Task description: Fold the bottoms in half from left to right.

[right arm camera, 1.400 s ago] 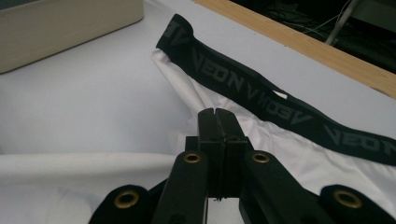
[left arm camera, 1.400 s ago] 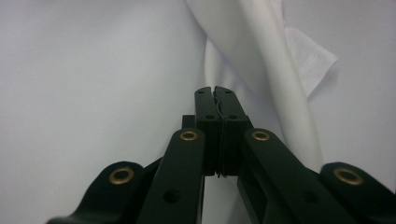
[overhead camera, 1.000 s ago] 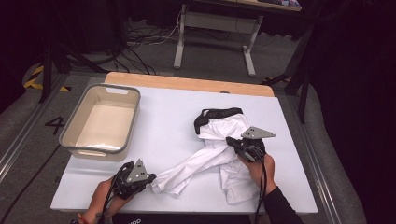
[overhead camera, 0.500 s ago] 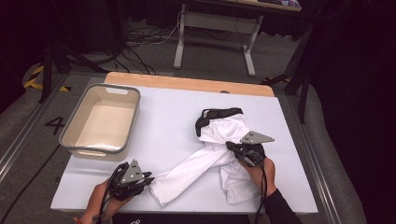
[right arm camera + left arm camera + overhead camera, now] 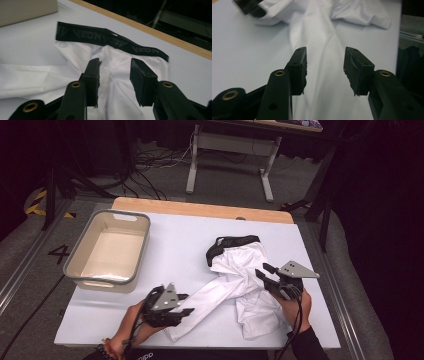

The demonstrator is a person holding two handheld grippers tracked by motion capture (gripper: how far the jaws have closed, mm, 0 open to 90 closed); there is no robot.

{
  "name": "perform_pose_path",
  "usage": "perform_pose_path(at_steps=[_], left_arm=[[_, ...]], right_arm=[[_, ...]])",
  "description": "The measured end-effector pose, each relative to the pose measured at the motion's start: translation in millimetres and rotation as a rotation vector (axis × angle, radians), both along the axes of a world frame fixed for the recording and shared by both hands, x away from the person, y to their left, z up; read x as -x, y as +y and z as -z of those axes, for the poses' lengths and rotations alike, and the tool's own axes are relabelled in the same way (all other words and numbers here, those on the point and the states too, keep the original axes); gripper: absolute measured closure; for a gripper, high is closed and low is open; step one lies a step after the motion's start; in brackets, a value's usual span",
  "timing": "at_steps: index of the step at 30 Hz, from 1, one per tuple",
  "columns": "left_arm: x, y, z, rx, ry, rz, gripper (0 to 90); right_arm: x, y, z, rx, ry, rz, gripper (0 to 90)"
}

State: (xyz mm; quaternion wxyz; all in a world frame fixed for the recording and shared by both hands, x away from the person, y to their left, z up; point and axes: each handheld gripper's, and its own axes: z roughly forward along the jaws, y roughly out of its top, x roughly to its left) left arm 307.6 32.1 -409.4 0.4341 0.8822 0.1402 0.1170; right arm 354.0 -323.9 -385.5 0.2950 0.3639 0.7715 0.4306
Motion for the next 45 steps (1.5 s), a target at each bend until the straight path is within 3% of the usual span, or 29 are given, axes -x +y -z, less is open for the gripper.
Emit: perform_pose_path(at_steps=[2,6,13,15,20,23,26,29,34,38,43,45], left_arm=[[-6.3,-21.7,-3.1,-0.018,-0.007,0.051,54.9],[-26.0,-61.4,-1.2,-0.056,-0.007,0.102,54.1],[-69.1,-105.0,13.4,-0.105,0.030,0.075,53.2],[-77.2,-112.6,18.4,-0.142,0.027,0.044,53.4],[-89.7,-118.3,28.5,-0.186,0.044,0.015,64.7],[-93.7,-116.2,31.8,-0.179,0.065,0.009,75.0],[-94.8,-109.3,27.9,-0.156,0.060,0.000,82.5],[-88.3,-89.1,16.3,-0.085,0.031,-0.013,84.1],[-74.7,-53.4,7.0,-0.040,0.008,-0.033,84.2],[-69.8,-24.2,7.7,-0.024,0.026,-0.063,84.5],[-64.2,-4.8,16.6,-0.028,0.059,-0.083,81.9],[-61.6,-0.1,18.7,-0.020,0.058,-0.093,73.3]], right_arm=[[2.2,-11.5,1.2,-0.004,-0.005,0.023,59.8],[7.4,-28.1,7.3,0.015,0.013,0.051,57.0],[9.7,-51.6,18.2,0.012,0.052,0.114,52.5],[7.7,-57.3,22.5,-0.011,0.094,0.114,52.2],[-1.7,-57.7,38.0,0.029,0.173,0.124,50.8],[-11.9,-56.9,44.1,0.013,0.215,0.116,50.6],[-22.3,-55.9,47.0,0.018,0.235,0.117,51.6],[-34.3,-57.0,48.9,0.007,0.262,0.118,52.4],[-52.0,-52.3,48.6,0.002,0.301,0.103,52.8],[-69.3,-45.6,47.2,0.017,0.312,0.106,50.9],[-90.0,-36.3,53.0,0.051,0.344,0.118,49.7],[-97.3,-31.3,54.1,0.040,0.357,0.110,49.7]])
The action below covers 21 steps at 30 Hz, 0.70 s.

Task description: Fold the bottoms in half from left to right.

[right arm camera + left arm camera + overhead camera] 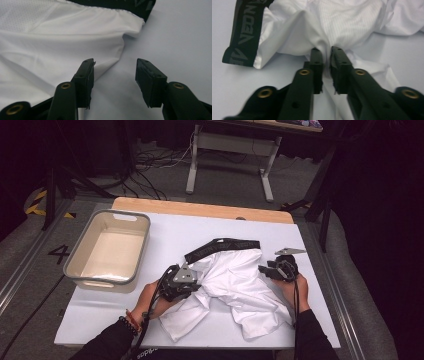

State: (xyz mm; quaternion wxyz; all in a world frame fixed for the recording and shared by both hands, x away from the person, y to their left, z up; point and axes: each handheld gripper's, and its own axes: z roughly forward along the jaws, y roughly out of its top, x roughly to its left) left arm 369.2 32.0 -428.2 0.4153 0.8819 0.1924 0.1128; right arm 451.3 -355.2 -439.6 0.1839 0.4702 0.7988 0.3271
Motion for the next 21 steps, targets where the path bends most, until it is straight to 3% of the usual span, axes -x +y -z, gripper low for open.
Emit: perform_pose_path(at_steps=[3,5,8,9,12,15,17,21], left_arm=[[1.6,3.5,-0.1,0.011,0.003,0.000,79.2],[2.6,4.4,-0.2,0.005,0.002,0.001,81.8],[1.2,5.7,0.4,0.020,0.009,0.004,85.6],[1.2,5.7,0.4,0.020,0.009,0.004,86.4],[0.3,4.0,-0.7,0.013,-0.001,0.002,87.5],[1.6,5.8,-3.4,-0.007,-0.024,-0.017,87.8],[0.9,10.4,-5.9,-0.006,-0.022,-0.030,87.9],[0.2,20.5,-6.7,0.007,0.013,-0.080,88.0]], right_arm=[[-7.3,8.4,2.6,0.040,0.016,-0.004,50.5],[-10.3,11.6,2.8,0.032,0.017,-0.003,55.1],[-10.9,15.9,2.5,0.026,0.028,-0.012,68.7],[-10.9,15.9,2.5,0.026,0.028,-0.012,68.7],[-8.9,19.6,1.4,0.018,0.047,-0.043,88.0],[-7.4,16.7,-1.0,0.049,0.045,-0.038,89.9],[-4.5,6.4,-5.6,0.096,0.033,0.005,90.0],[0.3,-19.5,-14.9,0.130,-0.015,0.082,90.0]])
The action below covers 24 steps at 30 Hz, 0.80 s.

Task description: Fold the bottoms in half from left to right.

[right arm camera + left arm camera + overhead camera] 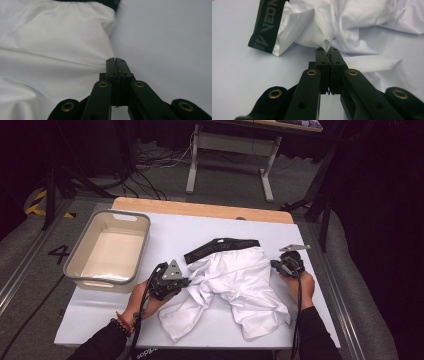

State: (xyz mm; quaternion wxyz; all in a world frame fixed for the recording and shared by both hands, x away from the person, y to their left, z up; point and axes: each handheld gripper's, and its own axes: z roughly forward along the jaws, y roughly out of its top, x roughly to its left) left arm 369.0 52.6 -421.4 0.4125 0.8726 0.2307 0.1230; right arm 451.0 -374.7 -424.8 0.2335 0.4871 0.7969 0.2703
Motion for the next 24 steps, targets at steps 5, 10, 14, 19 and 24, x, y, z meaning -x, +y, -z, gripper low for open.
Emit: perform_pose_path(at_steps=[5,10,14,19,24], left_arm=[[6.2,2.1,-0.7,-0.030,-0.020,-0.020,88.0],[7.1,9.4,-0.5,-0.047,-0.017,-0.055,87.9],[10.5,17.1,2.9,-0.059,-0.010,-0.067,87.9],[14.9,24.9,8.1,-0.097,-0.017,-0.089,87.9],[23.8,28.5,16.1,-0.116,-0.010,-0.086,87.8]], right_arm=[[7.6,-28.6,-4.3,0.052,-0.040,0.093,90.0],[15.9,-49.2,-5.9,-0.062,-0.063,0.116,90.0],[15.4,-40.9,-5.8,-0.135,-0.064,0.064,80.3],[9.6,-14.5,-1.1,-0.190,-0.027,-0.027,49.6],[1.1,3.2,9.7,-0.129,0.030,-0.066,46.8]])
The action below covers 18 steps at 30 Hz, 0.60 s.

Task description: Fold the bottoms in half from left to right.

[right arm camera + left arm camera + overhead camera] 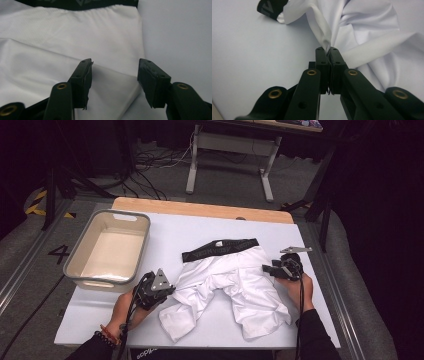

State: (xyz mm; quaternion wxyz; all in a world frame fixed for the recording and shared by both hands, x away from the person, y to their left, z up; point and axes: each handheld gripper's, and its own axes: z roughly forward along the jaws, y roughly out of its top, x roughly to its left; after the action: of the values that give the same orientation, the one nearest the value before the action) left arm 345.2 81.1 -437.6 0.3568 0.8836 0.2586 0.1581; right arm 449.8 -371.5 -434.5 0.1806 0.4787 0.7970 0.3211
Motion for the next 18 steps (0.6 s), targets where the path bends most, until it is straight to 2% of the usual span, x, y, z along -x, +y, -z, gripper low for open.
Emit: perform_pose_path(at_steps=[3,6,8,10,15,18], left_arm=[[1.9,0.5,3.0,0.002,0.011,0.003,87.3],[3.6,0.7,6.2,0.010,0.015,0.004,86.9],[4.6,-0.2,5.7,0.012,0.006,0.002,86.8],[4.8,-0.5,4.7,0.027,0.006,0.004,86.4],[4.4,-5.0,-3.8,0.076,-0.028,-0.007,70.2],[0.9,-10.9,-11.0,0.104,-0.043,-0.005,65.9]], right_arm=[[-3.4,2.9,5.4,0.044,0.020,0.011,53.5],[-2.2,1.0,5.4,0.043,0.007,0.008,75.0],[0.8,-0.8,5.4,0.068,-0.002,0.003,87.6],[2.4,-5.6,4.4,0.061,0.002,0.004,89.6],[10.8,-24.3,2.0,0.095,-0.009,0.079,90.0],[14.7,-35.8,0.2,0.092,-0.013,0.119,90.0]])
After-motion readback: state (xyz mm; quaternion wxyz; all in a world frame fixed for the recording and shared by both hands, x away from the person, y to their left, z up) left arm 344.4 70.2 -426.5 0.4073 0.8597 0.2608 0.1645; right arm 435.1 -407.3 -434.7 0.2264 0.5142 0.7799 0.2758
